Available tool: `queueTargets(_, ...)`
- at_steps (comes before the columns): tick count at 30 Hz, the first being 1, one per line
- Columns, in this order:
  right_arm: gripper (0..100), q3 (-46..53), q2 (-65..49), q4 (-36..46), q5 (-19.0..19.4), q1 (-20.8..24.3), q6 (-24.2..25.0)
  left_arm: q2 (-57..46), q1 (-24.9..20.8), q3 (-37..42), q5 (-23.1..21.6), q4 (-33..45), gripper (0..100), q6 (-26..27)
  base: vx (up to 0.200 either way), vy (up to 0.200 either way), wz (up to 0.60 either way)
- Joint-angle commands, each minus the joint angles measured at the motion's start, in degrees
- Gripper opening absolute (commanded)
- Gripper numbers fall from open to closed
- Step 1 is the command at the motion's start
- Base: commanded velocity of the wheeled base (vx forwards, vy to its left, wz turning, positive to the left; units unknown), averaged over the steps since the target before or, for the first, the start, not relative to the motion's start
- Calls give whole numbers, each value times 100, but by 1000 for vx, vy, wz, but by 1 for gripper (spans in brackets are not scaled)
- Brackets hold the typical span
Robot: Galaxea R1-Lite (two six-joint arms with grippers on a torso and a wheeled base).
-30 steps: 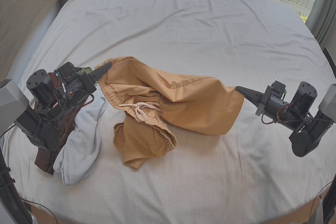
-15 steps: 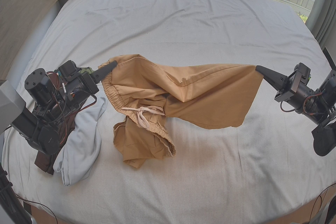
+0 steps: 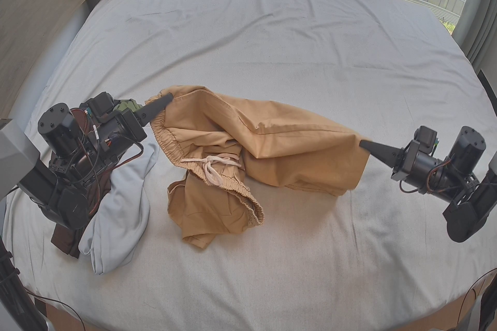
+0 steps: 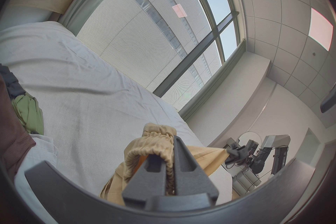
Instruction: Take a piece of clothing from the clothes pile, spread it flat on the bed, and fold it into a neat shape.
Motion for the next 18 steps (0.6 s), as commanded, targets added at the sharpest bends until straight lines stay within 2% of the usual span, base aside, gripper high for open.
queueTargets(1, 0, 47, 967, -15, 122, -36, -226, 103, 4, 13, -5, -3, 0, 89, 0, 0, 0)
queueTargets(9, 0, -14, 1073, -23, 157, -36, -226, 130, 4, 13, -5, -3, 0, 186, 0, 0, 0)
queueTargets(10, 100, -67, 1073, -23, 148, -36, -226, 121, 4, 13, -5, -3, 0, 186, 0, 0, 0)
queueTargets(18, 100, -893, 1161, -15, 86, 52, -191, 77, 22, 22, -5, -3, 0, 186, 0, 0, 0)
